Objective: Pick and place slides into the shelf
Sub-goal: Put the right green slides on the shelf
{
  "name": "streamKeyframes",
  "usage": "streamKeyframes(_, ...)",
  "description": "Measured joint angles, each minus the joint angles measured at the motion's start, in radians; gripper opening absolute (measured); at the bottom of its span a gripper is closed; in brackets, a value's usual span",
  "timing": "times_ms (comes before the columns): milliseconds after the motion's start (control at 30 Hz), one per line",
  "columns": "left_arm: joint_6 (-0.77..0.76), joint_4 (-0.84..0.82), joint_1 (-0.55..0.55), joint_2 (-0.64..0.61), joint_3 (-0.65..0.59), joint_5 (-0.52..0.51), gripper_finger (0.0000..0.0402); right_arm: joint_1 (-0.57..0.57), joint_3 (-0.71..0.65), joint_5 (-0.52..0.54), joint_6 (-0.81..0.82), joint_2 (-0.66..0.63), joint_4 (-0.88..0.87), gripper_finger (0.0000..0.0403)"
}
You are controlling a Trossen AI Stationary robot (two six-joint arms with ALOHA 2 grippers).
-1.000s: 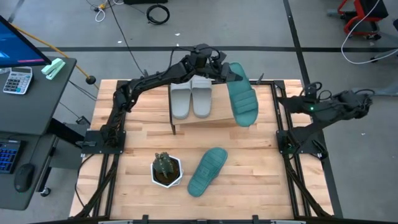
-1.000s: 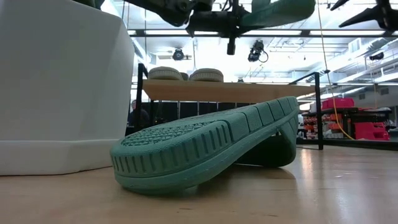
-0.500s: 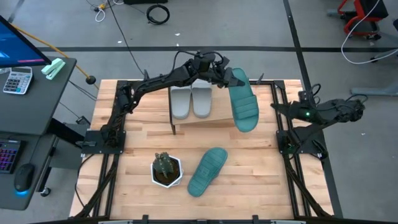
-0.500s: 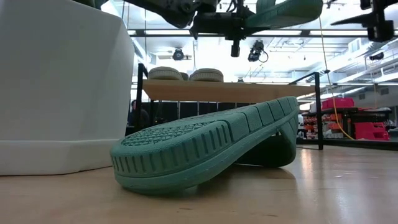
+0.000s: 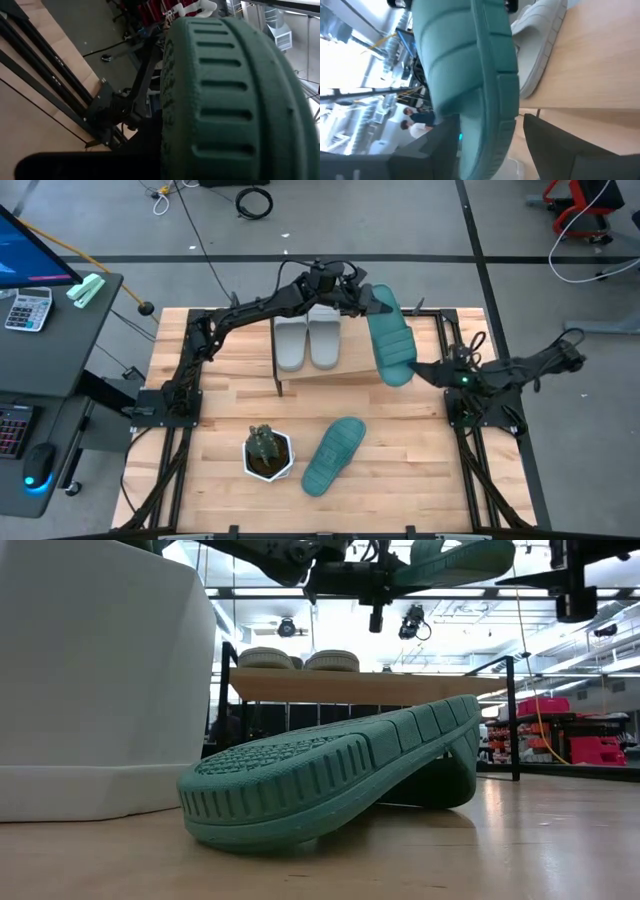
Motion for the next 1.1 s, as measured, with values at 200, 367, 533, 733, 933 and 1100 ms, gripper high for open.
streamKeyframes(200,0.000,0.000,-0.001,0.000,0.000,0.001,0.0069,0.000,0.016,0.022,-0.031,0.086,0.038,0.0218)
streamKeyframes(367,-0.001,-0.001,0.000,0.000,0.000,0.001,0.0077,0.000,0.017,0.039,-0.058,0.128,0.098,0.0151)
streamKeyframes(533,0.006,0.003,0.000,-0.005,0.000,0.011,0.0068,0.000,0.017,0.050,-0.082,0.151,0.147,0.0049)
streamKeyframes(733,0.019,0.002,0.000,-0.005,0.000,0.005,0.0087,0.001,0.017,0.047,-0.046,0.149,0.152,0.0049)
streamKeyframes(933,0.028,0.016,0.004,-0.004,0.000,-0.010,0.0104,0.024,0.018,0.070,-0.023,0.149,0.147,0.0049)
streamKeyframes(1100,0.013,0.087,0.008,-0.002,0.000,-0.008,0.0108,0.040,0.018,0.098,-0.012,0.149,0.148,0.0049)
